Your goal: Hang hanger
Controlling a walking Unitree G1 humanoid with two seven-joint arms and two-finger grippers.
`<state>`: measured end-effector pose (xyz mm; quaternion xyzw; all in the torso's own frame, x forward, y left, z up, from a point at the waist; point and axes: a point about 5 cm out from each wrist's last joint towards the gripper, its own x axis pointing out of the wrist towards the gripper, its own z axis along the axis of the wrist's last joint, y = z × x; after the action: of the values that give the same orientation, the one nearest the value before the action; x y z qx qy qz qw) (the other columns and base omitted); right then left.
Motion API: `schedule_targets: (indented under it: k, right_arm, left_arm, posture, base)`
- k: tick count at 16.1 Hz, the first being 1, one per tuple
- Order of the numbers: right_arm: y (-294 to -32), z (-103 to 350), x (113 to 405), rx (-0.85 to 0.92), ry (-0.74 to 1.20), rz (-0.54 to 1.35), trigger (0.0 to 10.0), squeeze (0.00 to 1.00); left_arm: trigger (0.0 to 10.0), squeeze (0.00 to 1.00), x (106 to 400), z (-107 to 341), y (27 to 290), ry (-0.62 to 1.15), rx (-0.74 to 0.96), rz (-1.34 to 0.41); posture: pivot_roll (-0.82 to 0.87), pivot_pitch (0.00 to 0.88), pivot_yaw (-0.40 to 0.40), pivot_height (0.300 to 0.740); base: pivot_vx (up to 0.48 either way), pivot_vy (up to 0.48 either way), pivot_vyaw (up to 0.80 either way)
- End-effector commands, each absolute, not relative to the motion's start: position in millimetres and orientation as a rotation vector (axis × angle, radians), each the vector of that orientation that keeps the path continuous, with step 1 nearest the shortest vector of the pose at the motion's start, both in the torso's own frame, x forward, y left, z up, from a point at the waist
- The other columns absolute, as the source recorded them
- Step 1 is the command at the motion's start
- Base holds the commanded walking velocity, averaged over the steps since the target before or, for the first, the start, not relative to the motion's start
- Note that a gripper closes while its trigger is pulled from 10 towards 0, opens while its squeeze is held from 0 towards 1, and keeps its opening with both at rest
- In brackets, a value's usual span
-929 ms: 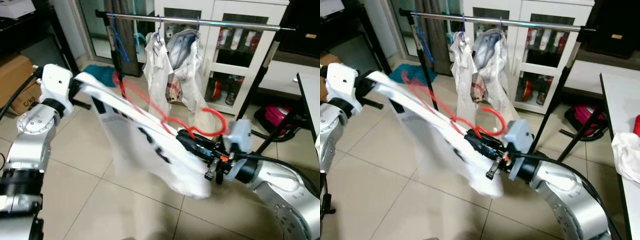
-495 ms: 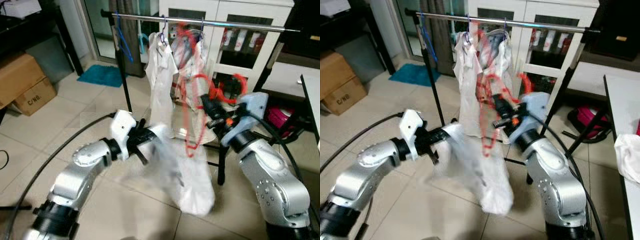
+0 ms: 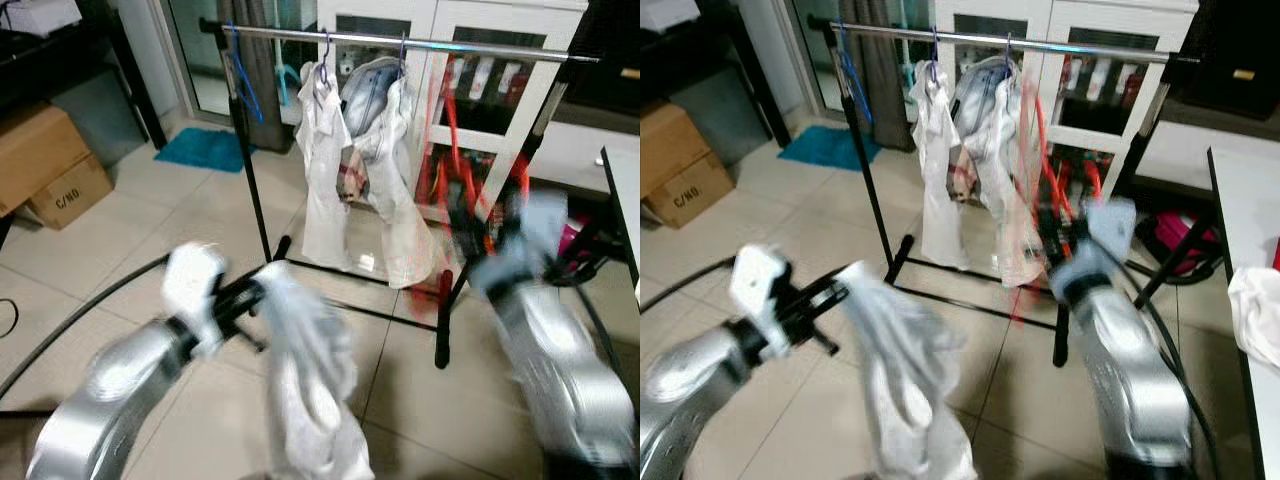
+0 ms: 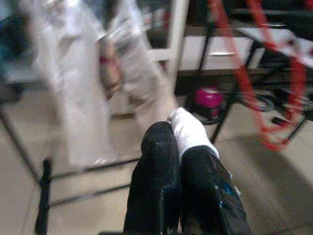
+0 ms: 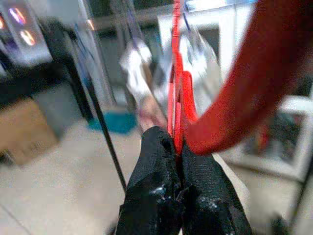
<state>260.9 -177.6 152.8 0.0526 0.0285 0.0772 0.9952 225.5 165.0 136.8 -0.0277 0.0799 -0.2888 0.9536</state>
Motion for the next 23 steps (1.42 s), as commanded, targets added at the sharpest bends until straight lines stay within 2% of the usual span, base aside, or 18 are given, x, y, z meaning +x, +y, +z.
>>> schedule_targets:
  k: [1,3,4,6,9,11,14,20,23]
  right_arm:
    - [-180.1,161.8,253.3,0.031,0.015,0.128,10.0,0.00]
    - [-181.0,178.3,244.7,-0.072,-0.082,0.094,10.0,0.00]
    - [-177.7,177.3,242.1,-0.035,-0.054,0.080,10.0,0.00]
    - [-175.6,174.8,242.0,-0.022,-0.041,0.039,10.0,0.00]
    - [-172.0,176.3,242.1,-0.021,-0.044,0.044,10.0,0.00]
    - [-170.8,176.3,242.1,-0.016,-0.041,0.038,10.0,0.00]
    - [-171.3,174.7,241.7,-0.009,-0.030,0.026,10.0,0.00]
    - [-173.2,173.1,243.3,0.041,-0.011,-0.009,10.0,0.00]
    - [-172.8,173.3,244.1,0.007,-0.002,-0.013,10.0,0.00]
  left_arm:
    - [10.0,0.00,226.3,147.0,172.3,0.102,-0.060,-0.452]
    - [10.0,0.00,240.9,159.7,196.2,-0.059,-0.043,-0.114]
    - [10.0,0.00,244.3,161.3,197.8,-0.058,-0.066,-0.022]
    - [10.0,0.00,246.4,159.1,194.4,-0.009,0.018,0.097]
    - [10.0,0.00,247.6,165.2,183.5,-0.076,-0.057,0.046]
    - [10.0,0.00,251.0,166.5,186.9,-0.106,-0.155,0.130]
    - [10.0,0.00,251.3,163.5,192.0,-0.121,-0.223,0.163]
    - [10.0,0.00,252.1,152.8,196.2,-0.048,-0.201,0.220]
    - [10.0,0.00,251.8,150.8,186.4,-0.013,-0.140,0.108]
  posture:
    - [-0.12,0.000,0.052,0.740]
    - [-0.14,0.010,0.063,0.740]
    - [-0.14,0.022,0.060,0.740]
    - [-0.13,0.033,0.056,0.740]
    - [-0.13,0.040,0.062,0.740]
    - [-0.13,0.043,0.068,0.740]
    - [-0.13,0.043,0.072,0.740]
    - [-0.13,0.037,0.073,0.740]
    - [-0.13,0.037,0.073,0.740]
  base:
    - [0.000,0.000,-0.46]
    - [0.000,0.000,-0.80]
    - [0.000,0.000,-0.80]
    - [0.000,0.000,-0.80]
    - [0.000,0.000,-0.80]
    - [0.000,0.000,-0.80]
    - [0.000,0.000,-0.80]
    - [0.000,0.000,-0.80]
    - [0.000,0.000,-0.80]
